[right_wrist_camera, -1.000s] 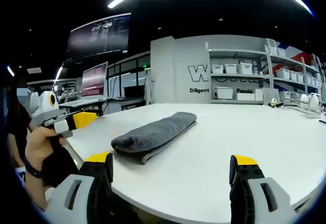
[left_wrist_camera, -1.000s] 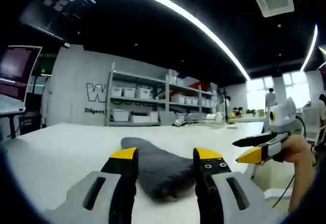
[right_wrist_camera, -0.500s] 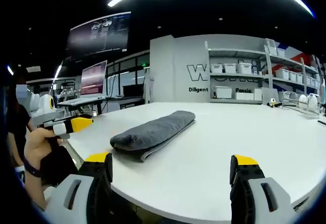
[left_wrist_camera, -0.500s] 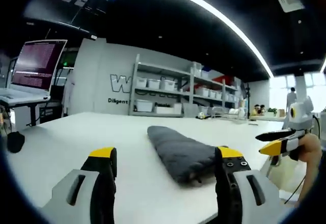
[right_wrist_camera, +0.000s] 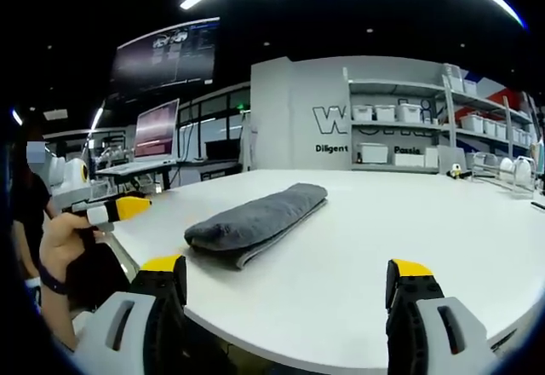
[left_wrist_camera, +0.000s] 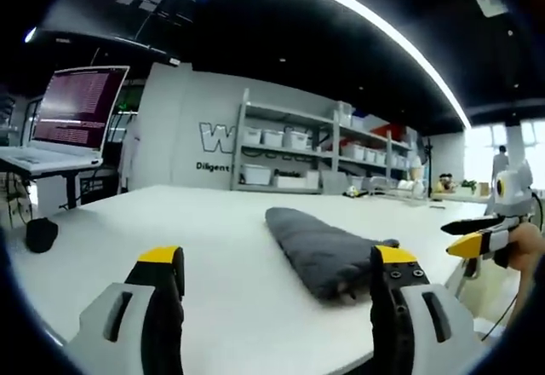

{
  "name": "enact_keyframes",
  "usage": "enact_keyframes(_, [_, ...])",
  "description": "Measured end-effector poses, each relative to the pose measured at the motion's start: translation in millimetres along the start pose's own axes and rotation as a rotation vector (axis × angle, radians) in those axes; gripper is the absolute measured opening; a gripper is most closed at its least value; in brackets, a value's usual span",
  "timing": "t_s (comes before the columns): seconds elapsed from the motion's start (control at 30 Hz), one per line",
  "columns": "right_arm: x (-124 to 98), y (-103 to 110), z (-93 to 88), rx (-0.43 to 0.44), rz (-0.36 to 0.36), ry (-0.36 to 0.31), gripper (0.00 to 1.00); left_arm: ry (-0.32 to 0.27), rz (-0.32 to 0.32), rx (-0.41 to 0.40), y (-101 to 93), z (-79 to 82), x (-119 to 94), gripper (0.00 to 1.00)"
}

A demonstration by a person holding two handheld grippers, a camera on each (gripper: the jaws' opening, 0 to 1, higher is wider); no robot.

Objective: Open the folded towel by lifting each exposed corner and separating the folded layers until the towel lies flat within the target outline without major curled edges

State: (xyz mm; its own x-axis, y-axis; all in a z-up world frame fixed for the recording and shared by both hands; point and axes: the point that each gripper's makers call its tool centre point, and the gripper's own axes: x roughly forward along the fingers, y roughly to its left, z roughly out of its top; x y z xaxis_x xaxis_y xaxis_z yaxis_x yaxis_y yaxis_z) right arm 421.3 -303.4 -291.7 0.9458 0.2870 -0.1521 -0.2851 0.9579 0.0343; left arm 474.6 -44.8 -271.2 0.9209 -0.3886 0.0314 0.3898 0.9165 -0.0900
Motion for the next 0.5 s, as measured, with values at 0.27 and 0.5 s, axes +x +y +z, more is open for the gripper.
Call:
enact_keyframes(0.27, [-1.3,-2.6,-2.0,0.008,-0.005,0.002,0.99,-0.005,0.029,0.011,3.3,0.2,-1.3,0.95])
enact_keyframes(0.5, [-2.4,-3.1,-0.7,0.012,-0.009,-0.006,0.99,0.021,0.028,0.009,1.7,-4.8,0.5,0.98])
